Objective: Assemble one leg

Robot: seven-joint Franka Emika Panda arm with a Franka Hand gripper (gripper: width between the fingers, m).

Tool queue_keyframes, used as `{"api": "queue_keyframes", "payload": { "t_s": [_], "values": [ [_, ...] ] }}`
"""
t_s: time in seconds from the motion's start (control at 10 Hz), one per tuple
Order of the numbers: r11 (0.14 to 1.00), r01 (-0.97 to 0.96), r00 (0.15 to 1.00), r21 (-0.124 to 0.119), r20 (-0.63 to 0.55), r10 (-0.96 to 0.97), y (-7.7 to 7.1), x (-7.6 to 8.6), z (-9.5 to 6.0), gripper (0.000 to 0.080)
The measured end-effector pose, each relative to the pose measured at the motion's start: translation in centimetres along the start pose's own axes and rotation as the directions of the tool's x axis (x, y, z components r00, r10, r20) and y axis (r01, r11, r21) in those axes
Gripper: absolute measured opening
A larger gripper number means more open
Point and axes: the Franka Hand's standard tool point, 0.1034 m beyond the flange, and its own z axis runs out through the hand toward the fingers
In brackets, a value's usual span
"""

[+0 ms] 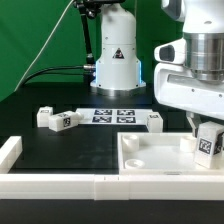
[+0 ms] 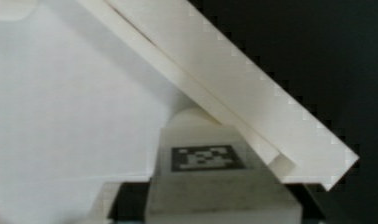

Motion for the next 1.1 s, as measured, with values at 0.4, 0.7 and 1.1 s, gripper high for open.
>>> {"api": "queue_keyframes", "payload": {
  "t_s": [0.4,0.7,1.1],
  "values": [
    [0.995,-0.102,0.995,0.004,0.006,0.102,-0.05,-0.07,0.0,0.0297],
    [0.974,0.224,0.974,-0.009,-0.009,-0.224,-0.04,0.0,-0.02,0.06],
    [0.741,0.671,0.741,-0.037,-0.006,-0.671,-0.02,0.22,-0.09,0.0648]
  ]
}}
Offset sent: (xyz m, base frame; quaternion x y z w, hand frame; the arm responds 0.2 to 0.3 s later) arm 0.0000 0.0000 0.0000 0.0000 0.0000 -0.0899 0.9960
